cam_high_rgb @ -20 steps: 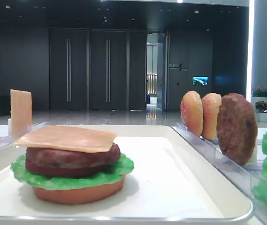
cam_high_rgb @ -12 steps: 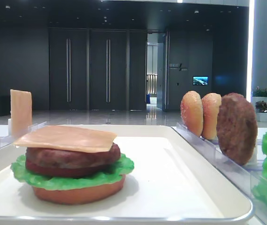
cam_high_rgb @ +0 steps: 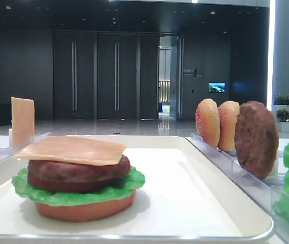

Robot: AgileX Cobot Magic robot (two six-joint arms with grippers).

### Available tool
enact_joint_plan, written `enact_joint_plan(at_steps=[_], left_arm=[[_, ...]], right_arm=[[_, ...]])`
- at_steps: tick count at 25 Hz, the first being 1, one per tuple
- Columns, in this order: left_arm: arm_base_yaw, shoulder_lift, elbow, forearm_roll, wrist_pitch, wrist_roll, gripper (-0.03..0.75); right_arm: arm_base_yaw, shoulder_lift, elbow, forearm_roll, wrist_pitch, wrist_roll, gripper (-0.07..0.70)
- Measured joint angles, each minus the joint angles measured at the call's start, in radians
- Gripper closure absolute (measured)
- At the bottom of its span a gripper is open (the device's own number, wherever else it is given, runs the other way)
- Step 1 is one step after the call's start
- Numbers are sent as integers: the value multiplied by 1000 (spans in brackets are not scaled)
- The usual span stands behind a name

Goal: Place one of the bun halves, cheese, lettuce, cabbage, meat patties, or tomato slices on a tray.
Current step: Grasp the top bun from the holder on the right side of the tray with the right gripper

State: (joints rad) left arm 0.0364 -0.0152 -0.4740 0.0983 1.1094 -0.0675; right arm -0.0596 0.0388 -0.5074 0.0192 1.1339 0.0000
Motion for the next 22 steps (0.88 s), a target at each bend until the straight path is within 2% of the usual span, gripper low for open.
enact_joint_plan(at_steps=[11, 22], left_arm=[[0, 0, 0, 0, 0, 0, 244], [0, 0, 0, 0, 0, 0, 244]], right_arm=[[0, 488, -139, 45, -4, -15, 54], [0, 997, -388, 92, -10, -114, 54]])
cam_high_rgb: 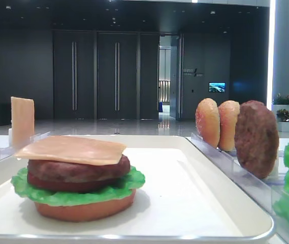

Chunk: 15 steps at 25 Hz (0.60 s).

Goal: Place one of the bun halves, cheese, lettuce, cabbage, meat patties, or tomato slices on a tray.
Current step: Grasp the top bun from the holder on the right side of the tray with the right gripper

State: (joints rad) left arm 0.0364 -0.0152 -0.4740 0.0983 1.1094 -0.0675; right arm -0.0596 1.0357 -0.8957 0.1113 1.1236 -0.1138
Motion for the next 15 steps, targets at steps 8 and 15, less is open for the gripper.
enact_joint_plan(at_steps=[8, 15], left_arm=[[0, 0, 0, 0, 0, 0, 244], [0, 0, 0, 0, 0, 0, 244]], right_arm=[[0, 282, -207, 42, -6, -18, 54], [0, 482, -376, 42, -4, -18, 54]])
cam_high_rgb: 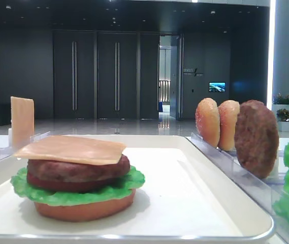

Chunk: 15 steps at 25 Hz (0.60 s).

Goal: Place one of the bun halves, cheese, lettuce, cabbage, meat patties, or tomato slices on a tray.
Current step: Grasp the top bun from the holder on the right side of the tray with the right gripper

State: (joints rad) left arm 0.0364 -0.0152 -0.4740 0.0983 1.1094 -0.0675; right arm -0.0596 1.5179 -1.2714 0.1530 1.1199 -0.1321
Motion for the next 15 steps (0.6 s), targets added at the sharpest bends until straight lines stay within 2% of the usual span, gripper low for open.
enact_joint_plan(at_steps=[8, 15], left_arm=[[0, 0, 0, 0, 0, 0, 244], [0, 0, 0, 0, 0, 0, 244]], right_arm=[[0, 173, -194, 26, 10, -9, 54], [0, 303, -362, 26, 85, -24, 54]])
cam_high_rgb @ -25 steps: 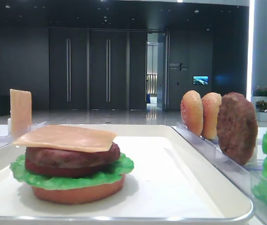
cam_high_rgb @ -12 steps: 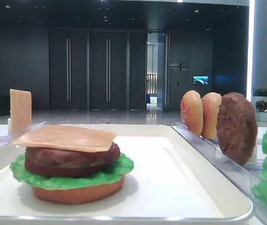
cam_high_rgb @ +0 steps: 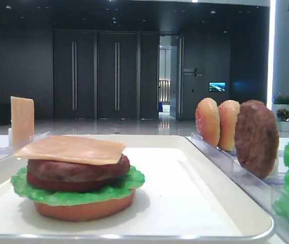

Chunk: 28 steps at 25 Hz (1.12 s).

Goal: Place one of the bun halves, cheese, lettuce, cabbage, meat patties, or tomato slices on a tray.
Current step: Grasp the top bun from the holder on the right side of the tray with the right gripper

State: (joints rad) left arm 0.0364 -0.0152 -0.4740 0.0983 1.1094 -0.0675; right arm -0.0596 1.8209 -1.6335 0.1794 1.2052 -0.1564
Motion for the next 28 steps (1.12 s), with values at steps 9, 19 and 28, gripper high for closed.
enact_joint_plan(at_steps=[9, 19, 28], left_arm=[[0, 0, 0, 0, 0, 0, 244], [0, 0, 0, 0, 0, 0, 244], [0, 0, 0, 0, 0, 1, 244]], right_arm=[[2, 64, -82, 24, 10, 0, 54], [140, 65, -91, 37, 13, 113, 54], [312, 65, -105, 48, 3, 308, 54]])
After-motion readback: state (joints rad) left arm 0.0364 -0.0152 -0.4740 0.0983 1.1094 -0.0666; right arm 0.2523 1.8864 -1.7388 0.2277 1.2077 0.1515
